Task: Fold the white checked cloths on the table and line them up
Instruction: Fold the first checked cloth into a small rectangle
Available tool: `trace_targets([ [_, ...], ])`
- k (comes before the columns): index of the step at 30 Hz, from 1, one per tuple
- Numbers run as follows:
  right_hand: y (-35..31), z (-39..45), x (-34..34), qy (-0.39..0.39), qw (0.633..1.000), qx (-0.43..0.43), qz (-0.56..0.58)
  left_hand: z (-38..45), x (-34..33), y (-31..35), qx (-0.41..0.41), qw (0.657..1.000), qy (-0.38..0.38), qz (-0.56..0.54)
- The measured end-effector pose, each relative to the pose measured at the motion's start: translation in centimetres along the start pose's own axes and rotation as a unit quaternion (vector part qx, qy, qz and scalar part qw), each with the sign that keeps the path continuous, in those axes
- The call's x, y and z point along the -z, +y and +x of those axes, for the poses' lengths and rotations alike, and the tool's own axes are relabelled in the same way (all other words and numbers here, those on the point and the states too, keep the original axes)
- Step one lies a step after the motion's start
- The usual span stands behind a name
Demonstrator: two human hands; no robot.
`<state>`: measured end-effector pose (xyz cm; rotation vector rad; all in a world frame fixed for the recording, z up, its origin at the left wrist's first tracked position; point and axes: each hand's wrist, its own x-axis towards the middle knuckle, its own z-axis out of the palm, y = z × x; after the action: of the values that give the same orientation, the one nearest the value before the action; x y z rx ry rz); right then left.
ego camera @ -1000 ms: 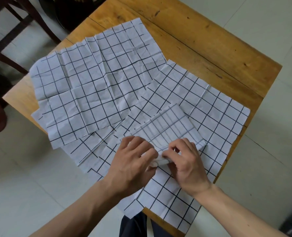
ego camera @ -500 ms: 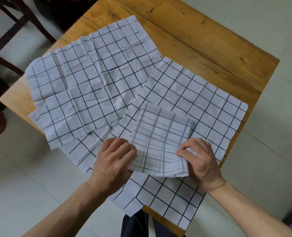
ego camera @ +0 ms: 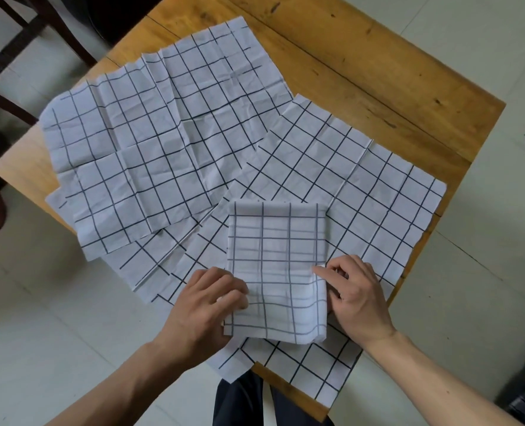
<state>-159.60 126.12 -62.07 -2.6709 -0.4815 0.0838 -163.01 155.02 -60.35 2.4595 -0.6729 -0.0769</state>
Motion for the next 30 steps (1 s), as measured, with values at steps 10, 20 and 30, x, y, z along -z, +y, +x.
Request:
trace_targets([
  [10,0.7,0.2,-1.0,0.032,0.991,-0.044,0.123,1.8,-0.6,-2.9,0.112,0.991,-0.045,0.06],
  [20,0.1,0.5,-0.5,0.019,0.965,-0.187,0.185,3.1,-1.3,-3.1,0.224,0.974,0.023,-0.029],
  [30,-1.1,2.0,0.1,-0.007,0.956,-0.256,0.141,4.7,-1.6,-2.9,0.321,0.946,0.041,0.001],
])
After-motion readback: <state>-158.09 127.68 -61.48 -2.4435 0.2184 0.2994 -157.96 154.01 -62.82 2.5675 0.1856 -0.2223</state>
